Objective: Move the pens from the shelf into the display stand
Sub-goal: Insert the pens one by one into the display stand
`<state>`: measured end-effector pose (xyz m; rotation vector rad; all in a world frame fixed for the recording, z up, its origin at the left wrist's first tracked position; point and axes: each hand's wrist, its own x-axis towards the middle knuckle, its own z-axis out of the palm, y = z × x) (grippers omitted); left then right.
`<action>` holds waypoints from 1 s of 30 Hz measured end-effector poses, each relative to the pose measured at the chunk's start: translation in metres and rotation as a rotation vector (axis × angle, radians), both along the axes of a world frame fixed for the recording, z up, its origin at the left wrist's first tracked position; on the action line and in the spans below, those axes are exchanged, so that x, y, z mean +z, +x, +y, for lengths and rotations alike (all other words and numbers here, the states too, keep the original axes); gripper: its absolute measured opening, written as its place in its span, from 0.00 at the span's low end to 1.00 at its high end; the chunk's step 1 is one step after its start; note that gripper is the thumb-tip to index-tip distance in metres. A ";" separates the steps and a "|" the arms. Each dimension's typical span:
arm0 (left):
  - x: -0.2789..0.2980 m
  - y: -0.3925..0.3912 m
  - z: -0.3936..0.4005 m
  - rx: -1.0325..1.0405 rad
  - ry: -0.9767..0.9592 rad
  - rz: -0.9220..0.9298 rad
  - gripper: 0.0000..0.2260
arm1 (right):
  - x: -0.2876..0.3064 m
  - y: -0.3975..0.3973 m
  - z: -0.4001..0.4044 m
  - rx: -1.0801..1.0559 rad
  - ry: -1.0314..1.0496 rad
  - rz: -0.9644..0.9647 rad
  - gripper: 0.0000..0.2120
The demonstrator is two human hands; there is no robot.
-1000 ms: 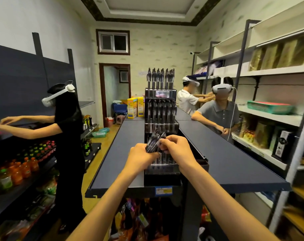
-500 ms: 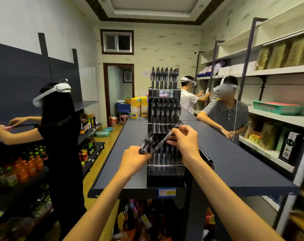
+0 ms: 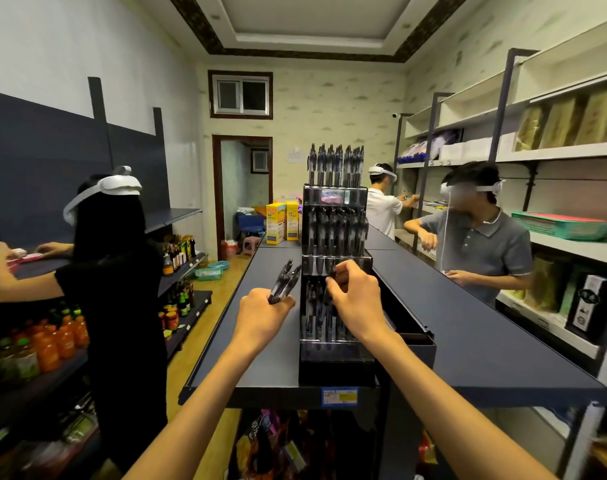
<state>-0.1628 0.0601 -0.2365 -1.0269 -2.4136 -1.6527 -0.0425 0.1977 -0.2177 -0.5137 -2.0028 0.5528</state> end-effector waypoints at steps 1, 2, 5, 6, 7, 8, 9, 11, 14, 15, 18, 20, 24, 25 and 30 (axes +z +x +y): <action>0.001 0.000 0.000 -0.002 0.002 0.004 0.20 | 0.001 0.000 0.000 0.003 0.002 -0.009 0.08; 0.002 0.000 0.000 -0.005 0.003 0.008 0.20 | 0.002 -0.001 0.001 0.007 0.002 -0.023 0.08; 0.004 0.001 0.001 -0.012 -0.001 0.016 0.21 | -0.002 -0.002 0.001 0.005 0.001 -0.084 0.08; 0.004 0.002 0.002 -0.017 -0.001 0.018 0.22 | -0.004 -0.003 0.001 -0.005 0.002 -0.101 0.08; 0.005 0.003 0.003 -0.024 -0.004 0.021 0.22 | -0.008 -0.003 0.001 -0.016 0.001 -0.118 0.07; 0.005 0.004 0.004 -0.035 -0.007 0.023 0.22 | -0.011 -0.003 0.001 -0.024 -0.003 -0.141 0.07; 0.005 0.005 0.004 -0.046 -0.011 0.024 0.22 | -0.015 -0.004 0.001 -0.032 -0.007 -0.170 0.07; 0.005 0.007 0.006 -0.061 -0.022 0.023 0.22 | -0.021 -0.004 0.001 -0.055 -0.013 -0.204 0.08; 0.004 0.011 0.007 -0.055 -0.039 0.018 0.20 | -0.020 -0.003 0.002 -0.071 -0.006 -0.221 0.09; 0.004 0.012 0.008 -0.052 -0.040 0.013 0.20 | -0.019 -0.002 0.002 -0.068 0.001 -0.231 0.09; 0.003 0.017 0.010 -0.054 -0.035 -0.001 0.19 | -0.017 0.000 0.003 -0.067 0.023 -0.234 0.10; 0.002 0.019 0.012 -0.077 -0.023 -0.006 0.19 | -0.017 0.002 0.003 -0.073 0.018 -0.237 0.10; 0.001 0.020 0.016 -0.090 -0.021 -0.017 0.18 | -0.012 0.003 0.001 -0.063 -0.001 -0.262 0.09; 0.000 0.019 0.016 -0.077 -0.013 -0.024 0.19 | -0.012 0.003 0.000 -0.047 -0.009 -0.287 0.08; -0.004 0.013 0.024 -0.011 0.020 -0.013 0.16 | -0.019 0.006 -0.002 0.027 -0.096 -0.370 0.10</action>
